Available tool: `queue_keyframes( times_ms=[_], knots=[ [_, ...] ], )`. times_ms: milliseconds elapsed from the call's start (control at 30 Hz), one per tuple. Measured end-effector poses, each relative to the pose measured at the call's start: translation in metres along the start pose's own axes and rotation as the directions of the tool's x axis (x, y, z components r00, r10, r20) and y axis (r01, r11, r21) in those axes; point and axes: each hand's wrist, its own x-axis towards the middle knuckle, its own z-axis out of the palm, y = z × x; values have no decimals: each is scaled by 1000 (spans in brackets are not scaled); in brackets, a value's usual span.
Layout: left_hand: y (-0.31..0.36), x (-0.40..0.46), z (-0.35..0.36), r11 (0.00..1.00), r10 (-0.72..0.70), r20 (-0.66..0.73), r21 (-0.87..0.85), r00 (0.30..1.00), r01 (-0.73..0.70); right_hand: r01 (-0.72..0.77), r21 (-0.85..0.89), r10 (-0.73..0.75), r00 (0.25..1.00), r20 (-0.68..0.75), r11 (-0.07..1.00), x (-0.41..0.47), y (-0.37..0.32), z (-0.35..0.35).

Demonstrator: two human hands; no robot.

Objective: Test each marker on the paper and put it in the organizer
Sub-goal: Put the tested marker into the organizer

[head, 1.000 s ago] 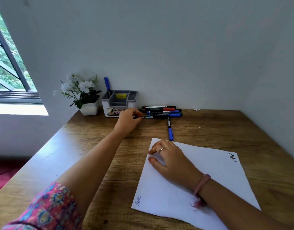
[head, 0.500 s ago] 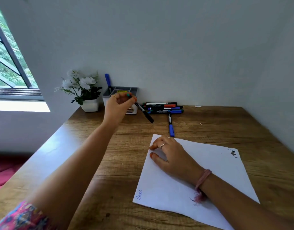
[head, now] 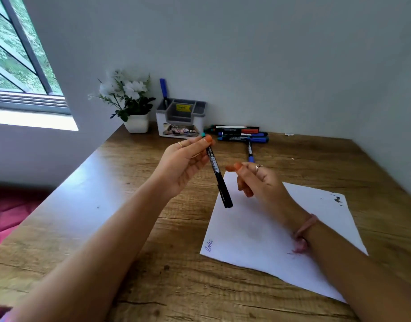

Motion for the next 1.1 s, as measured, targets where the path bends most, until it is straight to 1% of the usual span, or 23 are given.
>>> queue_keyframes(
  times_ms=[100,167,233,267,300,333,367,400,433,467,500,567,633,700,767,833,900,1000,1067,1100],
  knots=[
    [-14,-1,8,999,-52,112,16,992,50,-46,68,41,996,74,997,-3,-9,1],
    [-20,-3,12,997,-69,170,30,983,65,-49,65,41,992,122,997,-5,-12,1],
    [-22,-5,13,997,-75,206,33,976,69,-58,66,48,990,136,996,-5,-12,1],
    [-21,-6,12,995,-83,227,65,970,70,-68,98,56,990,127,993,-4,-11,0],
    [-19,-8,11,987,-105,248,146,963,70,-74,150,58,993,107,986,-3,-10,-1],
    [-17,-10,11,961,-154,273,265,950,80,-76,215,61,995,78,974,-2,-10,-2],
    [-15,-12,12,916,-228,305,389,925,98,-70,271,60,997,47,960,0,-10,-5],
    [-13,-15,13,866,-320,342,484,884,126,-63,293,59,998,22,954,0,-10,-6],
    [-13,-17,14,832,-400,379,533,835,157,-53,274,53,999,8,960,0,-10,-7],
    [-13,-20,16,819,-445,410,546,796,177,-47,233,47,999,6,971,0,-9,-7],
    [-14,-21,17,822,-457,425,538,781,187,-40,198,37,999,16,979,-1,-8,-6],
    [-16,-24,18,835,-430,410,520,805,181,-20,186,13,999,41,982,-3,-8,-4],
    [-19,-25,19,844,-374,395,520,840,131,2,205,-12,999,45,979,-3,-9,-3],
    [-23,-26,20,856,-327,410,511,852,83,19,208,-25,999,28,978,-4,-9,-2],
    [-28,-26,22,862,-281,408,505,869,42,31,252,-36,999,16,967,-3,-7,0],
    [-31,-27,23,861,-270,385,506,882,43,35,321,-39,999,6,946,-3,-7,0],
    [-32,-28,22,852,-282,377,521,882,49,33,350,-33,999,-3,936,-2,-8,-1],
    [-29,-24,18,802,-291,398,598,870,-5,36,334,-27,999,-32,942,-1,-7,-1],
    [-21,-18,11,723,-306,400,688,864,-63,58,316,-38,997,-70,947,0,-5,0],
    [-16,-16,6,666,-310,388,740,868,-93,71,334,-42,995,-92,940,0,-4,1]
  ],
)
